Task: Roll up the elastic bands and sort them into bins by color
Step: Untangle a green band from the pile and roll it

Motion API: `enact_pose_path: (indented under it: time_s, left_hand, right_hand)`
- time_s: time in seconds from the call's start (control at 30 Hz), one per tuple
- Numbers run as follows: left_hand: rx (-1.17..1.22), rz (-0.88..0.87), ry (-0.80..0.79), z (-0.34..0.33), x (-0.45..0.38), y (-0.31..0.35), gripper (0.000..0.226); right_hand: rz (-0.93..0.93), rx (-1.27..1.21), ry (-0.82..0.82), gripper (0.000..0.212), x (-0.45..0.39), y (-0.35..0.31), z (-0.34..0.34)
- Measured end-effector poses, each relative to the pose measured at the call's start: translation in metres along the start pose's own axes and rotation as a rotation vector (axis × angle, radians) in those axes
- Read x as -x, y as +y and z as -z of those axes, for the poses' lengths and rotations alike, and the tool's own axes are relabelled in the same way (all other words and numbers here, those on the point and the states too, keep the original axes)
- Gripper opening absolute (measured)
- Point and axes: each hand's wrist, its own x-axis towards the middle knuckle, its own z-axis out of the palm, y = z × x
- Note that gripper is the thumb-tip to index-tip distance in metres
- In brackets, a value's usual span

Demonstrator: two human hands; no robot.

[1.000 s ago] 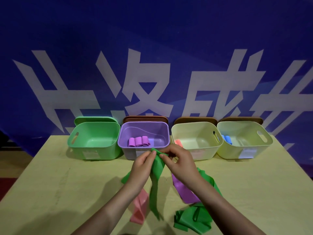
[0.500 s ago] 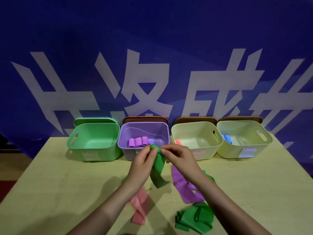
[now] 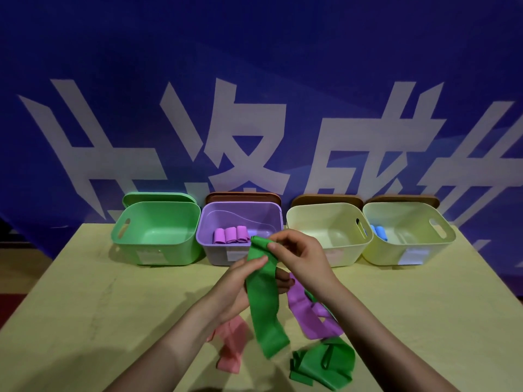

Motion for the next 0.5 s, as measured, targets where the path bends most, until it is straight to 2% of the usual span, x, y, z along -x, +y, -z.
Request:
enact_pose_path:
  time_s: [0.2, 0.27, 0.4, 0.5]
  left_hand:
    - [-0.184, -0.03, 0.122, -0.003, 0.005, -0.002, 0.02]
    - [-0.234, -0.056, 0.172, -0.002, 0.005, -0.003, 0.019]
    - [-0.305, -0.09, 0.245, -0.004, 0.004, -0.008, 0.028]
    - [-0.303, -0.108, 0.246, -0.006, 0.006, -0.008, 0.038]
  right_hand:
    - [0.063, 0.18, 0.041, 0.003, -0.002, 0.008, 0.007]
    - [0.118, 0.263, 0.033, 0.005, 0.0, 0.011, 0.007]
    - [0.233, 0.418, -0.024, 0.007, 0.004, 0.016, 0.007]
    - [0.221, 0.378, -0.027, 0.009, 0.004, 0.017, 0.007]
